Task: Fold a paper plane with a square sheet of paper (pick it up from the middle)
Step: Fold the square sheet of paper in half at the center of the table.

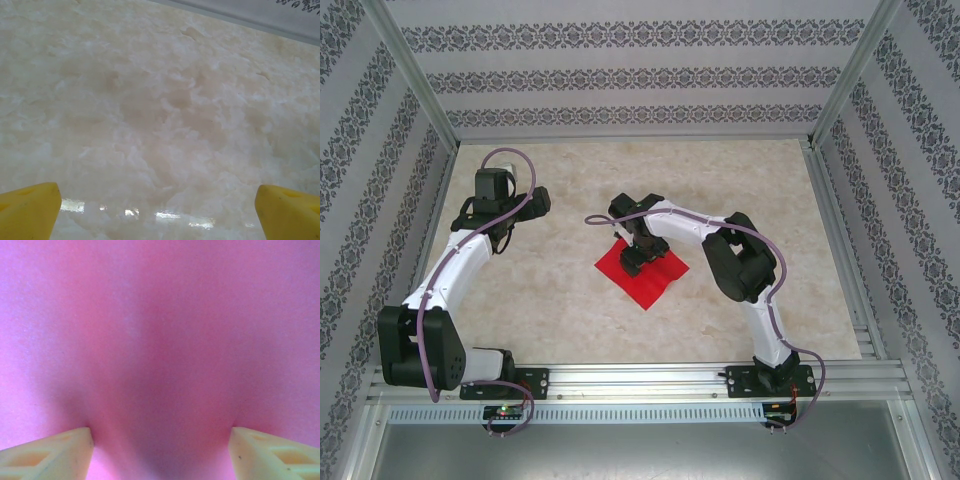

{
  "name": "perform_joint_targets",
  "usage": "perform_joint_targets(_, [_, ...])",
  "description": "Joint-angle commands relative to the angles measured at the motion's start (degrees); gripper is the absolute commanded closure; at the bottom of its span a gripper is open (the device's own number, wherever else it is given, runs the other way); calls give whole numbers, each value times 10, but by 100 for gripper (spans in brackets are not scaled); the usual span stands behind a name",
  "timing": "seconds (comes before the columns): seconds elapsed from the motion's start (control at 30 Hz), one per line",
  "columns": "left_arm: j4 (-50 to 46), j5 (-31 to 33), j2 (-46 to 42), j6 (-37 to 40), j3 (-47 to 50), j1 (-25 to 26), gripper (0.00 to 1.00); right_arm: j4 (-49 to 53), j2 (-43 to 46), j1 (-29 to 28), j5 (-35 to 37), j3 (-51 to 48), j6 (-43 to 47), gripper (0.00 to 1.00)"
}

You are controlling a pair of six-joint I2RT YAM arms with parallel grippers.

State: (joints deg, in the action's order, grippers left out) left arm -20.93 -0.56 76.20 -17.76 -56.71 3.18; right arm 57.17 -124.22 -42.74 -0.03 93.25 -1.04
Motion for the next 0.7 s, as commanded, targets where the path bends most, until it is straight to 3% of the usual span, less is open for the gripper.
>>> perform_joint_targets(0.0, [-8,8,-2,-10,-6,5,0,-10,0,0,-4,-16,-24,34])
perform_joint_targets(0.1, [-8,6,-4,-12,-5,5,0,-30,28,4,-57,-16,-48,46])
perform_joint_targets(0.23, [-8,2,-6,-20,-1,5,0,-108,74,25,-201,-40,-118,67])
perform_joint_targets(0.47, [6,-40,-5,-42,7,5,0,-318,141,61,-404,-119,-252,70])
perform_joint_targets(0.67, [28,-108,6,-76,23,7,0,-351,111,84,-401,-134,-290,70])
